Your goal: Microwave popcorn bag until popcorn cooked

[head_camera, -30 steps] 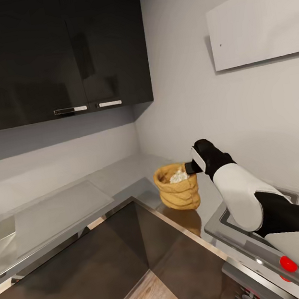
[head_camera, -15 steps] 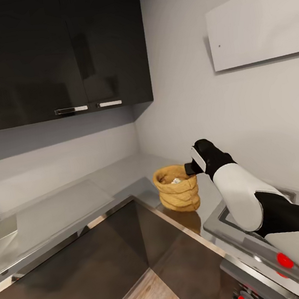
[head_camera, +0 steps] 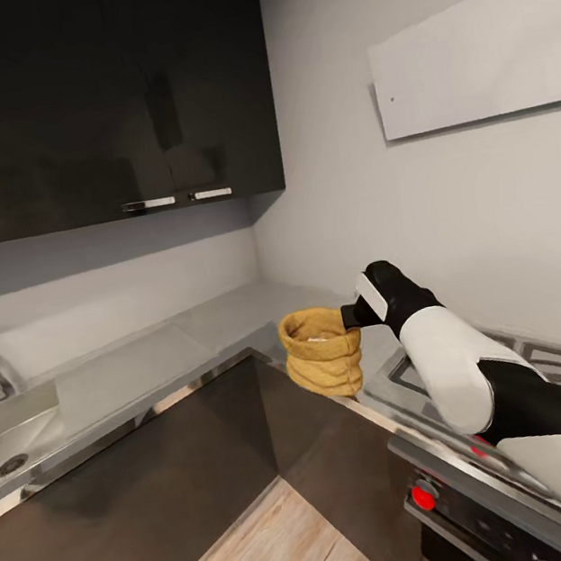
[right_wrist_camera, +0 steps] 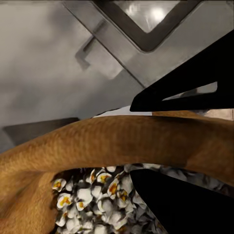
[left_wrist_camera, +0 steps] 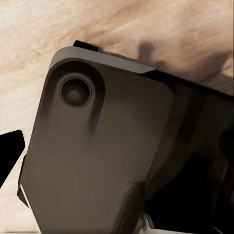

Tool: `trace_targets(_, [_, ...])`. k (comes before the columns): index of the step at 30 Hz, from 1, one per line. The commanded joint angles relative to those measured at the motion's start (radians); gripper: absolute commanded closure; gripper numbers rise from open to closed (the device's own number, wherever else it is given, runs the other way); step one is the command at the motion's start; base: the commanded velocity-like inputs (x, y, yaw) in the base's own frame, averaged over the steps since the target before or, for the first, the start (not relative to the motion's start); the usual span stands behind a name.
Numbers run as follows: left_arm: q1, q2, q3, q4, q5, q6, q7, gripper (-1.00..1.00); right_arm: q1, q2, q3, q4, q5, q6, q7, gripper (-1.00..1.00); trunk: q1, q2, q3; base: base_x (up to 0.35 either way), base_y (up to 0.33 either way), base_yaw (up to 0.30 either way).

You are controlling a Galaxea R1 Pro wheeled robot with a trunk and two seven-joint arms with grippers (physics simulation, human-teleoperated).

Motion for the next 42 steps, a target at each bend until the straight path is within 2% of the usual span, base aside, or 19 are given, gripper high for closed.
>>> trace_targets(1, [0.001,0.000,0.001,-0.001,0.005,-0.002,-0.001,-1.00,-0.001,0.002,-0.008,-0.001,0.009,0.003,0.002,1.00,0.000,-0.001,-0.001,-0.348,0.000,0.000])
trace_targets(13, [0.000,0.000,0.000,-0.001,0.005,-0.002,0.000,-1.00,-0.001,0.002,-0.007,-0.003,0.009,0.001,0.001,1.00,0.000,-0.001,-0.001,-0.348,0.000,0.000])
trace_targets(21, [0.001,0.001,0.000,-0.001,0.005,-0.002,0.000,-1.00,-0.001,0.002,-0.001,-0.100,0.009,0.020,0.002,1.00,0.000,-0.001,-0.001,-0.349,0.000,0.000])
trace_targets(42, [0.000,0.000,-0.001,-0.001,0.006,-0.002,0.000,-1.00,-0.001,0.002,-0.002,-0.089,0.005,0.018,0.005,1.00,0.000,-0.001,-0.001,-0.349,0.000,0.000])
